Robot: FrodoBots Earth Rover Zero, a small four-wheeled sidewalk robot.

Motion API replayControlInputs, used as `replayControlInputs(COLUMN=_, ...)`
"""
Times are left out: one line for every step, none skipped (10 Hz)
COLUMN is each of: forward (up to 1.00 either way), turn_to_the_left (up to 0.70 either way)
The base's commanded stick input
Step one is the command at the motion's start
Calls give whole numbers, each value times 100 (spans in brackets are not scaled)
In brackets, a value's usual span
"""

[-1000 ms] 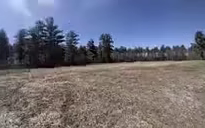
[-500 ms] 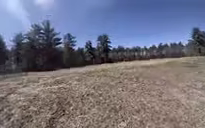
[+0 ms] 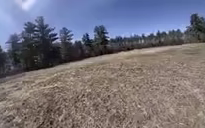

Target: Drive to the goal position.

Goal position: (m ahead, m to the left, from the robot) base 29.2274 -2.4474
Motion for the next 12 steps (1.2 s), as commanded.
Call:
replayControlInputs(forward=70, turn_to_the_left=0)
replayControlInputs(forward=70, turn_to_the_left=0)
replayControlInputs(forward=70, turn_to_the_left=0)
replayControlInputs(forward=70, turn_to_the_left=0)
replayControlInputs(forward=70, turn_to_the_left=0)
replayControlInputs(forward=70, turn_to_the_left=0)
replayControlInputs(forward=70, turn_to_the_left=0)
replayControlInputs(forward=70, turn_to_the_left=0)
replayControlInputs(forward=70, turn_to_the_left=0)
replayControlInputs(forward=70, turn_to_the_left=0)
replayControlInputs(forward=70, turn_to_the_left=-8)
replayControlInputs(forward=70, turn_to_the_left=-35)
